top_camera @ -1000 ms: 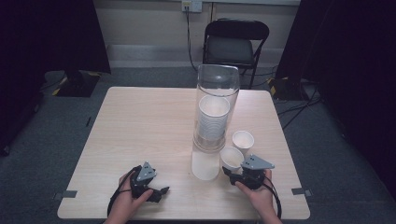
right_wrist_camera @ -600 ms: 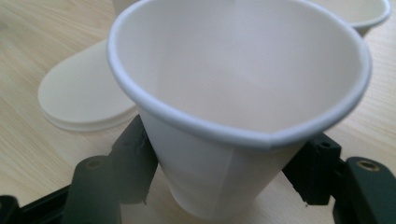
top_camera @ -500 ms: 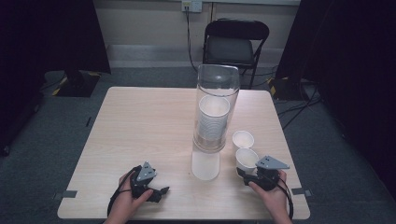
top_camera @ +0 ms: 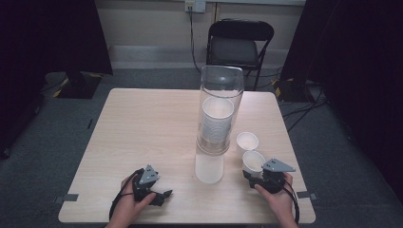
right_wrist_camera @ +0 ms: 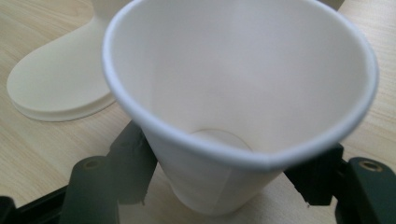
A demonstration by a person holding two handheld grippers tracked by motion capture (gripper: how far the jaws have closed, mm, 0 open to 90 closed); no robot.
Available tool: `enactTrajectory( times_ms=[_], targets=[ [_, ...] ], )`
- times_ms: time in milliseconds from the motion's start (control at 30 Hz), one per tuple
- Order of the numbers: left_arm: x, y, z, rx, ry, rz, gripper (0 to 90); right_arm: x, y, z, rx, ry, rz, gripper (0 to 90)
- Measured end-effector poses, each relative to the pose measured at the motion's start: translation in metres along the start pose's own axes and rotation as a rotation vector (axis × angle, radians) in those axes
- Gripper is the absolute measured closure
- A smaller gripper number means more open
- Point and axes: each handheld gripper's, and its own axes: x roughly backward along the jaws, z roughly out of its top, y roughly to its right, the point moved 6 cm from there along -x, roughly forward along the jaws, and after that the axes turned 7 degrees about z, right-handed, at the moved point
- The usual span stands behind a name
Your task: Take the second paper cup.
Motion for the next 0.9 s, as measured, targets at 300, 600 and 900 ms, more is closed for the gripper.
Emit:
enactTrajectory(
  times_ms=[300, 600, 900],
  targets=[
    [0.0, 0.0, 0.0, 0.0, 0.0, 0.0, 12.5, 0.0, -0.003, -0.001, 0.003, -0.003, 0.012, 31.3],
    [0.0, 0.0, 0.0, -0.001, 0.0, 0.001, 12.4, -0.002, -0.01, 0.0, 0.023, -0.006, 0.032, 30.2],
    [0.0, 0.0, 0.0, -0.002, 0.0, 0.001, 12.4, 0.004, -0.008, -0.006, 0.009, -0.017, 0.044, 15.2]
  ],
)
